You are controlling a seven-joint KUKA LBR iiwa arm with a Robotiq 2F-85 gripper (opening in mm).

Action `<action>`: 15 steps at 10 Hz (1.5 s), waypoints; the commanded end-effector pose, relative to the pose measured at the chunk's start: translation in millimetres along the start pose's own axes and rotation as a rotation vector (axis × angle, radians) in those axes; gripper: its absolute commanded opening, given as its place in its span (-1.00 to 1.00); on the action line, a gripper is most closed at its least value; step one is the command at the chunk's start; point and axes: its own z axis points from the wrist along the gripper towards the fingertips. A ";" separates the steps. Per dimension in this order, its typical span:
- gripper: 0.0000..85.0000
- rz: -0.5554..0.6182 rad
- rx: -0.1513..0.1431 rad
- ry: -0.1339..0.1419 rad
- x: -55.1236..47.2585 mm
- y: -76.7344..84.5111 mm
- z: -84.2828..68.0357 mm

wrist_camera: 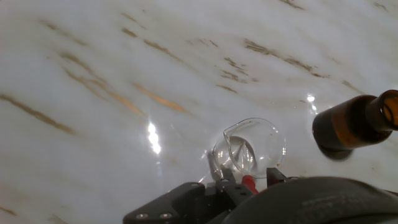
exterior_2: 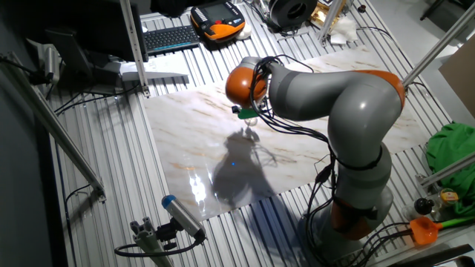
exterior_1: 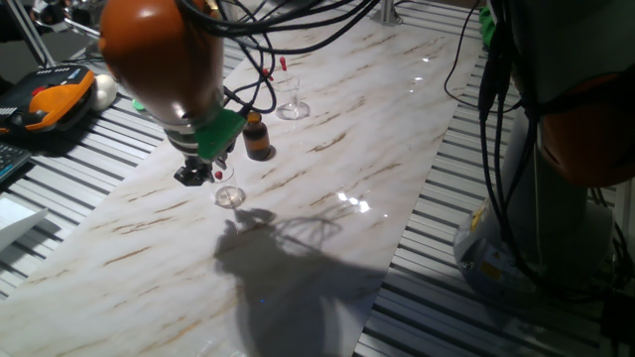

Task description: Transfer liquid using a dropper

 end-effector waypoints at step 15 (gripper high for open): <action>-0.20 -0.001 0.015 -0.013 8.2 3.0 5.0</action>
